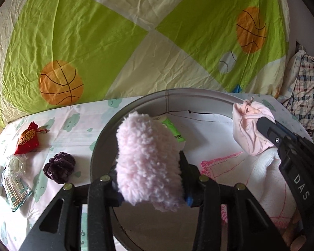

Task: Organize soft objects
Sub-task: 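Carry pad and pink cloth over the blue tin while both tools open to drop them, then withdraw both tools from the tin toward the remaining table items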

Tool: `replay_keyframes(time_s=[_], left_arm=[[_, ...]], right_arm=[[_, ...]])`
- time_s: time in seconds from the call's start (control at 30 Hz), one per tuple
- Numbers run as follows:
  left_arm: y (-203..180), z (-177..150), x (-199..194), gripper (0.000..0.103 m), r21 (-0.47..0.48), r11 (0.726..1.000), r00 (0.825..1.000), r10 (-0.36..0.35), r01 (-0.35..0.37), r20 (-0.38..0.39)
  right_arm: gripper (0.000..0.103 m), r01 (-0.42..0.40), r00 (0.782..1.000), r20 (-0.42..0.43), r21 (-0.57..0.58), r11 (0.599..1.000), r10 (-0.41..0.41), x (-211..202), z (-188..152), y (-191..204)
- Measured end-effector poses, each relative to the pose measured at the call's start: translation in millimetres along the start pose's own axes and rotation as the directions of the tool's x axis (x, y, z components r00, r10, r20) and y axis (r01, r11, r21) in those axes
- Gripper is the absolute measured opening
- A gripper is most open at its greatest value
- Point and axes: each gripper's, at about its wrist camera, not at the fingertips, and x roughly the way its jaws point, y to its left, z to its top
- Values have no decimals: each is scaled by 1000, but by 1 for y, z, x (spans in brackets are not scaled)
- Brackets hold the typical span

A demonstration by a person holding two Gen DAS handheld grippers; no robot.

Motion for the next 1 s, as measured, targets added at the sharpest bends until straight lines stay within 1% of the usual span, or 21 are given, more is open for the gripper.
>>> replay_keyframes(time_s=[0.03, 0.07, 0.1, 0.13, 0.17, 0.2, 0.23, 0.3, 0.43, 0.63, 0.73, 0.83, 0.93, 1.0], left_arm=[[0, -1, 0, 72, 3, 1000, 1000, 9, -9, 2], [0, -2, 1, 78, 5, 1000, 1000, 18, -18, 2], [0, -2, 1, 89, 5, 1000, 1000, 25, -25, 6], [1, -3, 1, 95, 3, 1000, 1000, 28, -28, 11], [2, -2, 0, 98, -1, 999, 999, 34, -34, 15], [3, -2, -1, 102, -7, 999, 999, 36, -36, 20], [3, -2, -3, 103, -9, 1000, 999, 23, -23, 30], [4, -1, -8, 103, -11, 1000, 999, 13, -13, 48], [2, -1, -16, 103, 3, 999, 995, 38, -38, 93], [10, -2, -28, 103, -13, 1000, 989, 26, -24, 143], [19, -3, -31, 103, -33, 999, 988, 31, -26, 150], [30, -4, -30, 103, -57, 997, 987, 64, -56, 145], [41, -6, -31, 103, -82, 994, 985, 84, -72, 151], [48, -7, -31, 103, -98, 992, 983, 97, -83, 153]], right_arm=[[17, 4, 1000, 3, 1, 1000, -4, -1, 0, 0], [20, 6, 1000, 10, 6, 1000, -6, -2, 0, -1], [34, 5, 1000, 18, 18, 1000, -5, -4, 0, -2], [54, -3, 1000, 28, 35, 999, 2, -6, 0, -4], [63, -17, 999, 47, 54, 998, 14, -10, 2, -7], [76, -25, 997, 79, 72, 997, 20, -16, 3, -9], [77, -23, 994, 112, 84, 996, 13, -21, 3, -10], [77, -4, 989, 145, 91, 996, -10, -27, 5, -12], [77, 40, 985, 160, 124, 992, -60, -30, 7, -18], [77, 71, 977, 191, 147, 987, -99, -38, 7, -22], [77, 88, 971, 208, 155, 984, -119, -41, 4, -21], [77, 119, 957, 245, 160, 980, -157, -47, 1, -19], [77, 169, 934, 290, 154, 974, -208, -55, -2, -12], [77, 187, 920, 317, 164, 969, -231, -59, -5, -9]])
